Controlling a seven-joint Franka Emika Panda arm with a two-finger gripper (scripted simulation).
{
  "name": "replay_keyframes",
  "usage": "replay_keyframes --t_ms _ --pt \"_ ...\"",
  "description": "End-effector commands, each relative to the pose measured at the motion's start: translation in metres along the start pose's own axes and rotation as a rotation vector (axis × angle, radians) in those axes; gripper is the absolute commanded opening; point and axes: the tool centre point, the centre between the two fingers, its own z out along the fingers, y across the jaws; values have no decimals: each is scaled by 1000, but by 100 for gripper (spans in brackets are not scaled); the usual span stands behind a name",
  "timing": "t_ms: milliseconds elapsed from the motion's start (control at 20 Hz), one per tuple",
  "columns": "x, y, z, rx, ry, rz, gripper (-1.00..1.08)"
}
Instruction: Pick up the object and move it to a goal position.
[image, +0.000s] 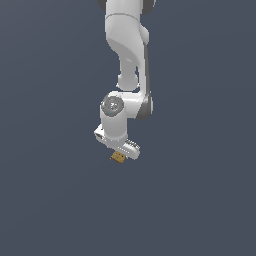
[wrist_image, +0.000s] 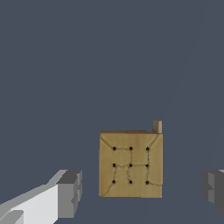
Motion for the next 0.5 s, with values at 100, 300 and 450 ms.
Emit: replay_keyframes --t_ms 100,300,450 --pt "0 0 1 0 0 4 100" --pt "0 0 10 0 0 4 100" --pt "0 1 23 0 0 6 100"
